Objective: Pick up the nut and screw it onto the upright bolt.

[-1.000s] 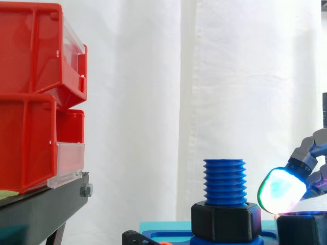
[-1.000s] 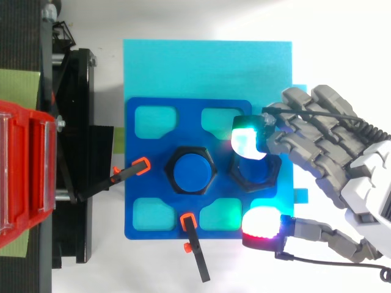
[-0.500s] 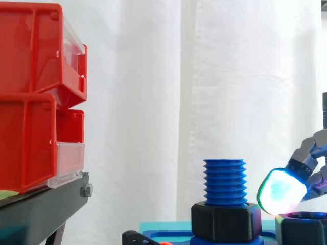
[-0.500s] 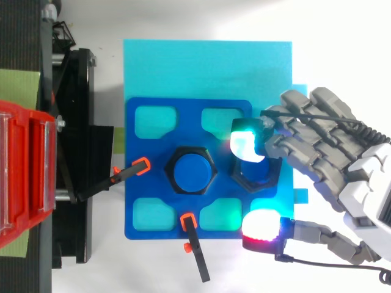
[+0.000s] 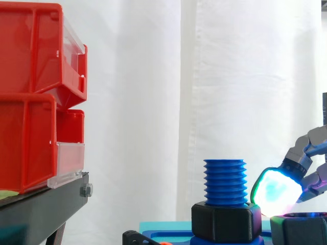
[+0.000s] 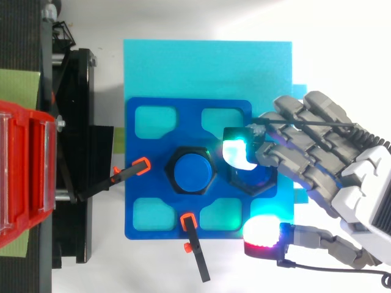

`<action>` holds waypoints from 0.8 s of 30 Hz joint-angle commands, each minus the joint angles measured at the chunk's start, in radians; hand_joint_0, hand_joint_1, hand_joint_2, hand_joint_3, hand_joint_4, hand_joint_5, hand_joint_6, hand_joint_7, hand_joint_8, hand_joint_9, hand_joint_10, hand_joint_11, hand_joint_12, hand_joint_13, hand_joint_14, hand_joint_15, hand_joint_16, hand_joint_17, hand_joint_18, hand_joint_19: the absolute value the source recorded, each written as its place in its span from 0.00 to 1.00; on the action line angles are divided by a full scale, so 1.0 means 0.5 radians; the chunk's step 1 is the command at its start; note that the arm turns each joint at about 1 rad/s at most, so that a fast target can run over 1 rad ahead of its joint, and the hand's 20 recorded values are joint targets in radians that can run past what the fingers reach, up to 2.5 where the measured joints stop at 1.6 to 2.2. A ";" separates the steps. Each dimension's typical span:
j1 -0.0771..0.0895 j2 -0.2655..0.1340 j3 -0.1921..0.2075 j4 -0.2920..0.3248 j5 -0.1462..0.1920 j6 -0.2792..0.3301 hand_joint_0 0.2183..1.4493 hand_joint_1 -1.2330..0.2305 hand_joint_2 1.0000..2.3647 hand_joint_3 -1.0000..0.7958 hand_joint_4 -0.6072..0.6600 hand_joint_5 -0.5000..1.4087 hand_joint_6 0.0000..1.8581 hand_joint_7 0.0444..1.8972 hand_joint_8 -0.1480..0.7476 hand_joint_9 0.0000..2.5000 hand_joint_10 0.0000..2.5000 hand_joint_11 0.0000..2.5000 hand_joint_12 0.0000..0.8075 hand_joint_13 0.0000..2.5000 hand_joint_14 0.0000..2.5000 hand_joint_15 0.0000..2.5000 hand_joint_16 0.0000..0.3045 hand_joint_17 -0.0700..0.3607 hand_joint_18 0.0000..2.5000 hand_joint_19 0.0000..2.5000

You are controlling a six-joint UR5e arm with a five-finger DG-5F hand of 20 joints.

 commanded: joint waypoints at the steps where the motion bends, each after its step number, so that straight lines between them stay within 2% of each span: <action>1: -0.001 0.004 0.012 -0.054 0.007 0.029 0.21 0.34 0.00 0.28 0.65 0.15 0.27 0.40 0.51 0.18 0.00 0.01 0.51 0.12 0.00 0.00 0.19 0.47 0.13 0.01; 6: -0.004 0.004 0.012 -0.063 0.007 0.032 0.21 0.34 0.00 0.28 0.65 0.15 0.27 0.40 0.52 0.18 0.00 0.01 0.51 0.12 0.00 0.00 0.19 0.47 0.13 0.01; 19: -0.020 0.103 0.012 -0.207 0.004 0.057 0.21 0.35 0.00 0.28 0.65 0.15 0.27 0.40 0.52 0.18 0.00 0.02 0.51 0.12 0.00 0.00 0.19 0.47 0.13 0.01; 24: -0.032 0.106 0.012 -0.229 -0.002 0.050 0.21 0.35 0.00 0.28 0.65 0.15 0.27 0.40 0.51 0.18 0.00 0.01 0.51 0.12 0.00 0.00 0.19 0.47 0.13 0.01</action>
